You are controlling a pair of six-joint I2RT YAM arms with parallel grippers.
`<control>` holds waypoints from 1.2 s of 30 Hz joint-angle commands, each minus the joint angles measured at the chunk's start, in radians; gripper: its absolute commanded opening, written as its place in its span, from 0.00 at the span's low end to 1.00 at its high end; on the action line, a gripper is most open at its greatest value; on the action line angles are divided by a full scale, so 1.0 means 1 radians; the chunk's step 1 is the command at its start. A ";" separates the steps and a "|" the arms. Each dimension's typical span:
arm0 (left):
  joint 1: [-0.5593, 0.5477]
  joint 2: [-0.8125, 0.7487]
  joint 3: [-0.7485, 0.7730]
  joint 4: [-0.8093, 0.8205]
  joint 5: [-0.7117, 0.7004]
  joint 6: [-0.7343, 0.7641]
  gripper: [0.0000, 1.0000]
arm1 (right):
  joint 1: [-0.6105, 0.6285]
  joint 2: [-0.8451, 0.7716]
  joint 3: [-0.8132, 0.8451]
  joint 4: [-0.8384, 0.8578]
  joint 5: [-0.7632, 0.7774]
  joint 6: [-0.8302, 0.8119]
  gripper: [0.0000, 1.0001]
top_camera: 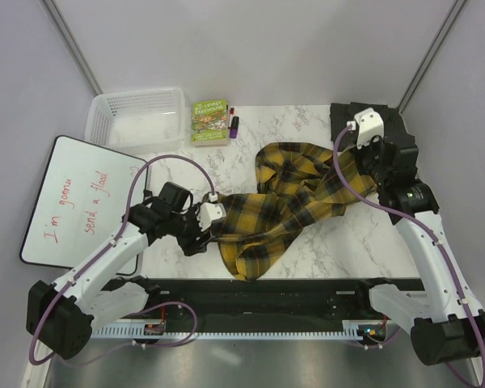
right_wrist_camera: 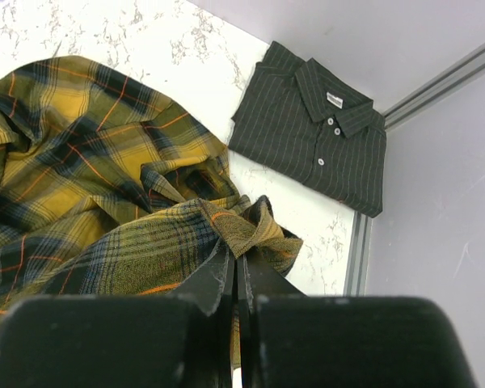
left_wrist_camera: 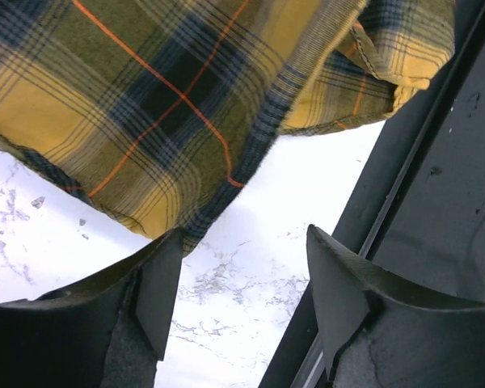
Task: Fold and stack the long sleeve shirts
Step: Flatten the shirt out
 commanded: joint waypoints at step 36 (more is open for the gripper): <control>0.075 -0.187 -0.032 0.047 0.184 0.428 0.70 | -0.002 0.041 0.139 0.000 -0.011 0.034 0.00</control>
